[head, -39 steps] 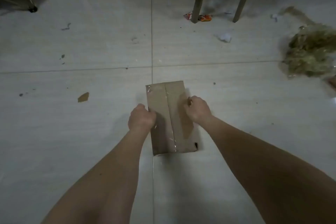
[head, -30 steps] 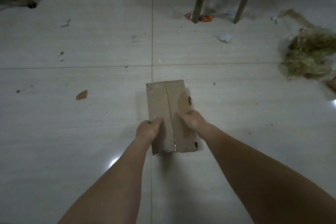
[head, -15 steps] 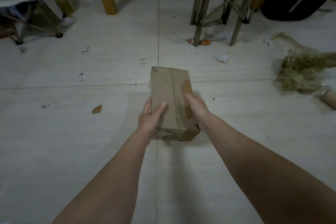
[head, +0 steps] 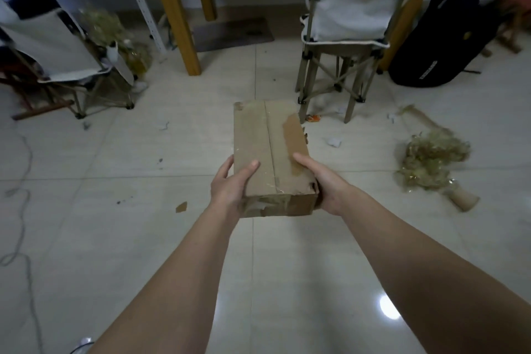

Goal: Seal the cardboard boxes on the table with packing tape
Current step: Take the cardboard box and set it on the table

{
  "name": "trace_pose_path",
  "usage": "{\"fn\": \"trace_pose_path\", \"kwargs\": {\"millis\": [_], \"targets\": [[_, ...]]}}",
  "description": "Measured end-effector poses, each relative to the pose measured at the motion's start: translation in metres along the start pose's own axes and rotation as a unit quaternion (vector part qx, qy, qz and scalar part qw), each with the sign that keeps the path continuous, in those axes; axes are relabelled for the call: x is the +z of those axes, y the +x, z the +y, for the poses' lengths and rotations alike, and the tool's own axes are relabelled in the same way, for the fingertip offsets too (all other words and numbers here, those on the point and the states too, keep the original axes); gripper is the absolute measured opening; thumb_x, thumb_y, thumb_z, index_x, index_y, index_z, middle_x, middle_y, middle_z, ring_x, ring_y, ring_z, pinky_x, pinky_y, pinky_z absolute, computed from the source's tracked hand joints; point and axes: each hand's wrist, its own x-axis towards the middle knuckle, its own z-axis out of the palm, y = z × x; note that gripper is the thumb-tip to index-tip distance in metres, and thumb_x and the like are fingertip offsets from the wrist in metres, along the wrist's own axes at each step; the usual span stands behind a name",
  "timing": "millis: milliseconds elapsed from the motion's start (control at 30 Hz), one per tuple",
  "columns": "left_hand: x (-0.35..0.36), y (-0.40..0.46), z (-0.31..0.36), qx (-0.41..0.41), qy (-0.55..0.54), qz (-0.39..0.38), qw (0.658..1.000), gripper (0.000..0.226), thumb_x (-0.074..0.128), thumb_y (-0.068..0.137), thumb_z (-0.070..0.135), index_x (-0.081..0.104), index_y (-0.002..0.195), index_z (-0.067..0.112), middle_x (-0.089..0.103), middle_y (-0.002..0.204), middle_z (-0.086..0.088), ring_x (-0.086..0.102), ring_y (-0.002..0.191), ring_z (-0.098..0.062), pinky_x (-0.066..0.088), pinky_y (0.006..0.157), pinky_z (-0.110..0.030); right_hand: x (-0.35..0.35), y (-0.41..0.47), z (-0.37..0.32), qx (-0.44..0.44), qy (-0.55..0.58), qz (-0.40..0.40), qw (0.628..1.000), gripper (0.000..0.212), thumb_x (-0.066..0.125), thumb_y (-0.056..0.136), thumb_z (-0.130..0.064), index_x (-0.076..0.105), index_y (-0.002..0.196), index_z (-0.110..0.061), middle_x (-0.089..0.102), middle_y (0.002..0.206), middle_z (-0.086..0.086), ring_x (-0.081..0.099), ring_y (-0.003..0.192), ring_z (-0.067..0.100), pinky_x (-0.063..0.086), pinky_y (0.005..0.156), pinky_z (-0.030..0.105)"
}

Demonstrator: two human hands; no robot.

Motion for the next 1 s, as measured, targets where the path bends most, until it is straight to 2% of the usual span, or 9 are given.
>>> {"fn": "trace_pose_path", "kwargs": {"millis": [133,267,367,433,633,733,833,967,1000], "targets": [[0.014,-0.051,0.087,-0.025,0.011,-0.026,0.999,0.068,0.085,0.075,0.028,0.056,0.136,0.025,0.073,0.113,-0.008,0.072,0.094,-0.03,0.059,0.06,-0.043,0.019,-0.063,-0.066,-0.046,0.05,0.012,0.998,0.042,0.068,0.082,-0.048,0.067,0.114,-0.021,0.073,0.107,0.005,0.068,0.102,0.025,0.052,0.094,0.043],[0.025,-0.103,0.17,-0.023,0.017,-0.035,0.999,0.053,0.075,0.079,0.053,0.065,0.122,0.023,0.075,0.109,-0.006,0.072,0.096,-0.027,0.06,0.071,-0.043,0.043,-0.13,-0.133,-0.076,0.106,0.004,0.992,0.037,0.07,0.083,-0.043,0.068,0.112,-0.021,0.074,0.104,0.005,0.071,0.096,0.023,0.056,0.081,0.038],[0.024,-0.14,0.222,-0.065,-0.064,-0.004,0.996,0.069,0.064,0.079,0.071,0.063,0.125,0.02,0.066,0.12,-0.009,0.064,0.109,-0.03,0.053,0.096,-0.049,0.058,-0.178,-0.18,-0.095,0.135,0.003,0.986,0.033,0.071,0.082,-0.042,0.069,0.108,-0.021,0.075,0.101,0.004,0.072,0.091,0.023,0.056,0.077,0.037],[0.023,-0.166,0.25,-0.093,-0.104,-0.009,0.99,0.075,0.055,0.082,0.075,0.061,0.129,0.017,0.062,0.124,-0.011,0.06,0.111,-0.029,0.048,0.098,-0.048,0.069,-0.209,-0.207,-0.102,0.15,0.001,0.984,0.036,0.073,0.079,-0.041,0.07,0.108,-0.019,0.075,0.102,0.006,0.071,0.094,0.025,0.055,0.084,0.04],[0.009,-0.241,0.331,-0.122,-0.157,-0.007,0.98,0.052,0.05,0.099,0.049,0.06,0.128,0.007,0.065,0.106,-0.013,0.062,0.093,-0.027,0.048,0.073,-0.038,0.105,-0.294,-0.27,-0.124,0.163,-0.023,0.979,0.037,0.072,0.078,-0.039,0.07,0.107,-0.016,0.074,0.103,0.008,0.072,0.09,0.025,0.054,0.08,0.039],[-0.006,-0.267,0.369,-0.115,-0.139,0.007,0.984,0.039,0.052,0.101,0.034,0.059,0.126,0.005,0.063,0.098,-0.012,0.061,0.083,-0.023,0.049,0.073,-0.034,0.127,-0.329,-0.293,-0.138,0.154,-0.026,0.978,0.033,0.072,0.079,-0.039,0.071,0.103,-0.017,0.075,0.1,0.008,0.073,0.084,0.023,0.055,0.076,0.038],[-0.026,-0.282,0.402,-0.094,-0.106,0.009,0.99,0.025,0.052,0.102,0.03,0.059,0.11,0.007,0.062,0.088,-0.01,0.059,0.073,-0.022,0.049,0.071,-0.032,0.151,-0.354,-0.312,-0.158,0.134,-0.02,0.978,0.036,0.071,0.08,-0.04,0.069,0.107,-0.017,0.075,0.1,0.007,0.073,0.084,0.022,0.056,0.073,0.036],[-0.053,-0.291,0.438,-0.071,-0.072,-0.004,0.995,0.025,0.053,0.101,0.031,0.06,0.098,0.007,0.063,0.09,-0.01,0.061,0.077,-0.022,0.05,0.072,-0.034,0.185,-0.373,-0.324,-0.162,0.147,-0.02,0.976,0.028,0.07,0.081,-0.04,0.069,0.096,-0.017,0.076,0.085,0.006,0.073,0.066,0.02,0.055,0.048,0.03],[-0.058,-0.292,0.445,-0.068,-0.064,-0.011,0.996,0.026,0.053,0.1,0.032,0.061,0.099,0.007,0.064,0.091,-0.01,0.062,0.078,-0.022,0.05,0.071,-0.034,0.192,-0.375,-0.325,-0.162,0.155,-0.021,0.974,0.028,0.071,0.081,-0.04,0.07,0.095,-0.016,0.076,0.085,0.006,0.073,0.066,0.02,0.055,0.049,0.03]]}}
